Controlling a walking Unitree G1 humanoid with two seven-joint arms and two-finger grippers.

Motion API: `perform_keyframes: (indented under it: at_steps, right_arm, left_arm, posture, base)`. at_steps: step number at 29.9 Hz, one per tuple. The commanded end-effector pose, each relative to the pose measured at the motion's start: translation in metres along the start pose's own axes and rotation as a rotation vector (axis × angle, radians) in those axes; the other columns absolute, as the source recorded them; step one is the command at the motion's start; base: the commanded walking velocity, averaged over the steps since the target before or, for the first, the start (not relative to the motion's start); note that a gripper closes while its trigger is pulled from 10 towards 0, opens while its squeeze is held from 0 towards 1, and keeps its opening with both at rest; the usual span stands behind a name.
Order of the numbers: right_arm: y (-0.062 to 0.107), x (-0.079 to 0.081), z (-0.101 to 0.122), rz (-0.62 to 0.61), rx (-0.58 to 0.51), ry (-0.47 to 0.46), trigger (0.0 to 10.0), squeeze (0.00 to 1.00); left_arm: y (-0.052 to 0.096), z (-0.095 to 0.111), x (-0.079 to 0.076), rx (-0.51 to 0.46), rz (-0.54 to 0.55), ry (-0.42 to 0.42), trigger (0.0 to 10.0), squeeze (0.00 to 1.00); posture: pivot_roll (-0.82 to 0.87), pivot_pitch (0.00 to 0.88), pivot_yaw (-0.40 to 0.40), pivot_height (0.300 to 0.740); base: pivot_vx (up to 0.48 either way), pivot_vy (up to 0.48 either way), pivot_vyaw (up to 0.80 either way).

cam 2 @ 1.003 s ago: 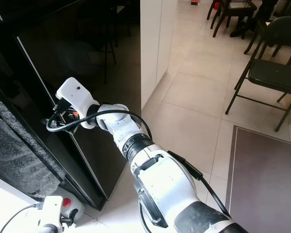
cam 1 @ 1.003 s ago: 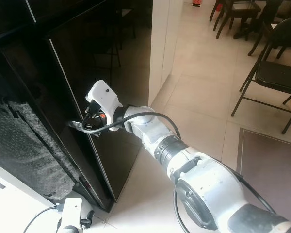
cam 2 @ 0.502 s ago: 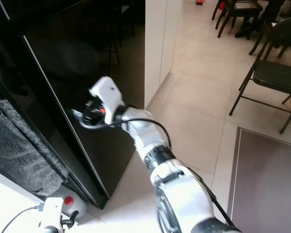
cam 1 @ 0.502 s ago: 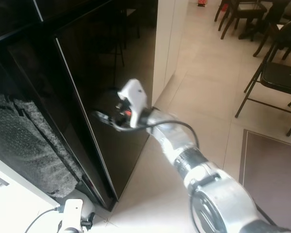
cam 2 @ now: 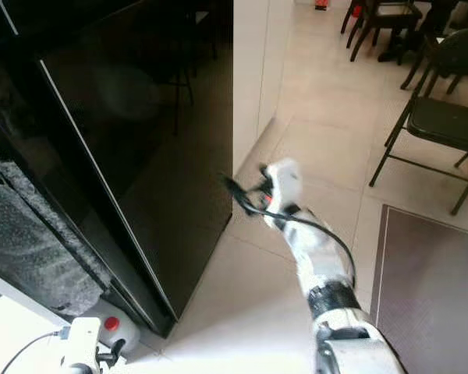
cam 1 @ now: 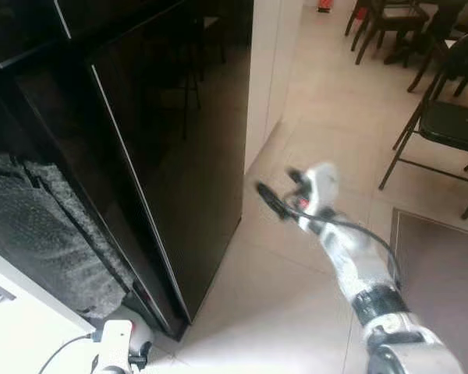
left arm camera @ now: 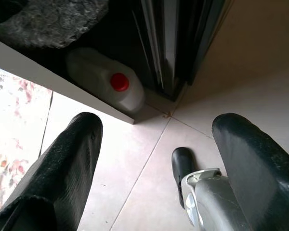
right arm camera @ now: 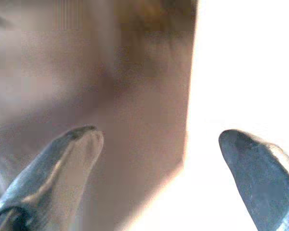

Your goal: Restocking fridge

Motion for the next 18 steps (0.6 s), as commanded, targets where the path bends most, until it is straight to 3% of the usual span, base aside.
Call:
perform_keyframes:
  at_steps: [1,4,5,6,7,12,18]
  right_arm:
    - [0.009,0.008,-0.038,-0.014,0.136,-0.037,10.0,0.0]
    - [0.034,0.023,-0.098,-0.028,0.356,-0.06,10.0,0.0]
    - [0.048,0.034,-0.123,-0.027,0.443,-0.093,10.0,0.0]
    - [0.056,0.04,-0.135,-0.029,0.483,-0.115,10.0,0.0]
    - [0.056,0.04,-0.135,-0.029,0.483,-0.115,10.0,0.0]
    - [0.086,0.063,-0.175,-0.057,0.647,-0.172,10.0,0.0]
    - [0.089,0.074,-0.179,-0.016,0.651,-0.174,10.0,0.0]
  left_arm:
    - [0.002,-0.006,0.004,0.03,0.01,-0.005,10.0,0.0]
    - [0.001,-0.005,0.004,0.03,0.01,-0.005,10.0,0.0]
    - [0.0,-0.003,0.004,0.029,0.01,-0.006,10.0,0.0]
    - [0.0,-0.003,0.004,0.03,0.009,-0.008,10.0,0.0]
    - [0.0,-0.003,0.004,0.03,0.009,-0.008,10.0,0.0]
    - [0.0,-0.003,0.004,0.037,0.01,-0.009,10.0,0.0]
    - [0.0,-0.006,0.003,0.044,0.011,-0.005,10.0,0.0]
  posture:
    - [-0.02,0.032,0.05,0.74]
    - [-0.02,0.016,0.057,0.74]
    - [-0.01,0.013,0.06,0.74]
    - [-0.01,0.011,0.062,0.74]
    - [-0.01,0.011,0.062,0.74]
    - [0.0,0.002,0.063,0.74]
    - [0.0,0.012,0.054,0.74]
  base:
    - [0.0,0.0,0.0]
    - [0.0,0.0,0.0]
    - [0.0,0.0,0.0]
    - [0.0,0.0,0.0]
    - [0.0,0.0,0.0]
    - [0.0,0.0,0.0]
    - [0.0,0.0,0.0]
Point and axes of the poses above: a point about 5 cm out from each wrist's last joint towards the gripper, its own y axis pointing back from the gripper into the wrist, its own z axis along the axis of the wrist's last joint, x = y × z, the point moved 3 cm from there along -y, pointing out of the wrist towards the gripper, and after that the axes turned 11 degrees about y, right-handed, at the moved point
